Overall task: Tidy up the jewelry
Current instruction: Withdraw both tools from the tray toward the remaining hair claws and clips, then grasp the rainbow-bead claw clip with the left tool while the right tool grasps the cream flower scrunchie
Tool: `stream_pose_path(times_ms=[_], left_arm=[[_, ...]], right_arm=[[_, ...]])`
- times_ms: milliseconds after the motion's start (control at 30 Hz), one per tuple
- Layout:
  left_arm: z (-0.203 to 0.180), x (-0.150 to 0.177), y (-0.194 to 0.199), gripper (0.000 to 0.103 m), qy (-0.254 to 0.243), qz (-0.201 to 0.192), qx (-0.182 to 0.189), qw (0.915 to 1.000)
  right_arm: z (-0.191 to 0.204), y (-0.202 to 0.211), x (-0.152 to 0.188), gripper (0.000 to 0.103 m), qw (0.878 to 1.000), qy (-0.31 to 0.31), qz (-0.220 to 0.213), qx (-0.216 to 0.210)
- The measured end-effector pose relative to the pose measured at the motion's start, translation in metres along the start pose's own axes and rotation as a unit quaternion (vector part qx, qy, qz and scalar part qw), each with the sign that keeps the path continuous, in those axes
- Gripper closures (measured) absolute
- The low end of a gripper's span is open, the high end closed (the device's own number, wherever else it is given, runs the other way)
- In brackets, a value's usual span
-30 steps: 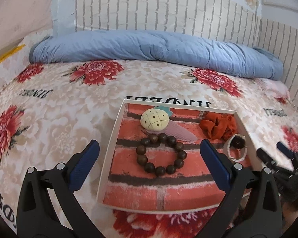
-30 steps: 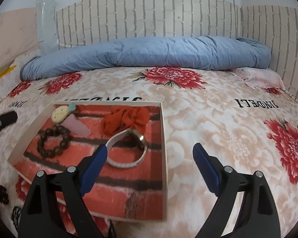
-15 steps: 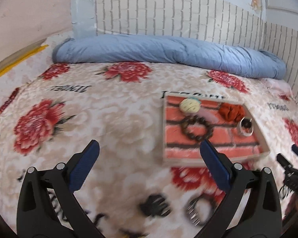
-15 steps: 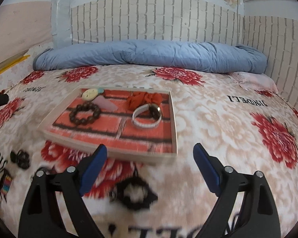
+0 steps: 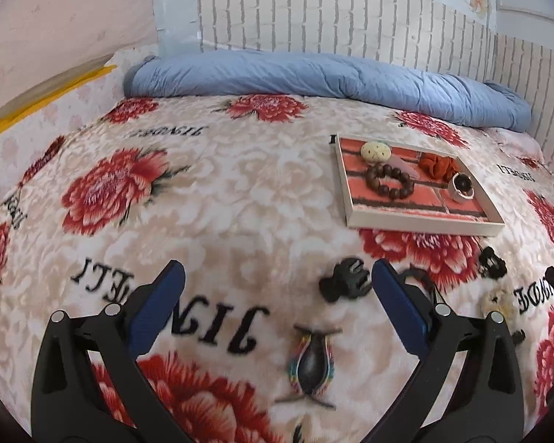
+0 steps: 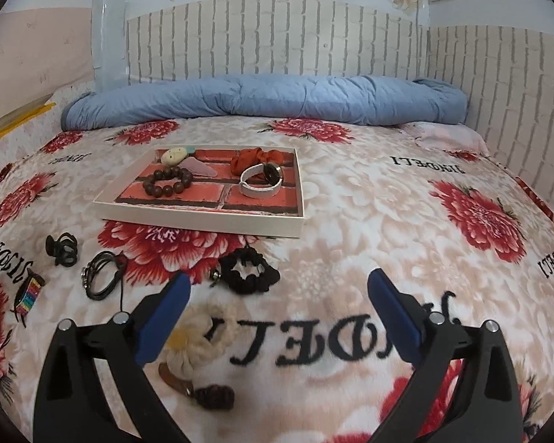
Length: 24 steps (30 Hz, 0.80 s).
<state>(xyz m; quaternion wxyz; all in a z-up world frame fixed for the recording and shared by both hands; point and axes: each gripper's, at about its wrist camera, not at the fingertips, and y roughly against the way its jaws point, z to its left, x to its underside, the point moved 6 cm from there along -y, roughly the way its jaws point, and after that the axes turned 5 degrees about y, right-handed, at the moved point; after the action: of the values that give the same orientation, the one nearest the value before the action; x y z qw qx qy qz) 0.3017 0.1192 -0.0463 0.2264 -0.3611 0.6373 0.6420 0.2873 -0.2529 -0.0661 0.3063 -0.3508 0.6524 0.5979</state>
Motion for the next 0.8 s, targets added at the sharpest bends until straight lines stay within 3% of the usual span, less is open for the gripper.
stream_pose_path(times_ms=[300, 467, 800], left_arm=[[0.000, 0.037, -0.008, 0.005, -0.014, 0.018, -0.017, 0.9996], [0.006, 0.059, -0.024, 0.005, -0.003, 0.053, -0.006, 0.9985], [0.009, 0.078, -0.039, 0.005, -0.015, 0.073, -0.017, 0.9971]], right_arm=[[0.009, 0.013, 0.016, 0.008, 1.000, 0.000, 0.010, -0.004], [0.017, 0.007, 0.033, 0.008, 0.999, 0.019, 0.035, 0.004], [0.029, -0.007, 0.056, 0.008, 0.997, 0.040, 0.068, -0.001]])
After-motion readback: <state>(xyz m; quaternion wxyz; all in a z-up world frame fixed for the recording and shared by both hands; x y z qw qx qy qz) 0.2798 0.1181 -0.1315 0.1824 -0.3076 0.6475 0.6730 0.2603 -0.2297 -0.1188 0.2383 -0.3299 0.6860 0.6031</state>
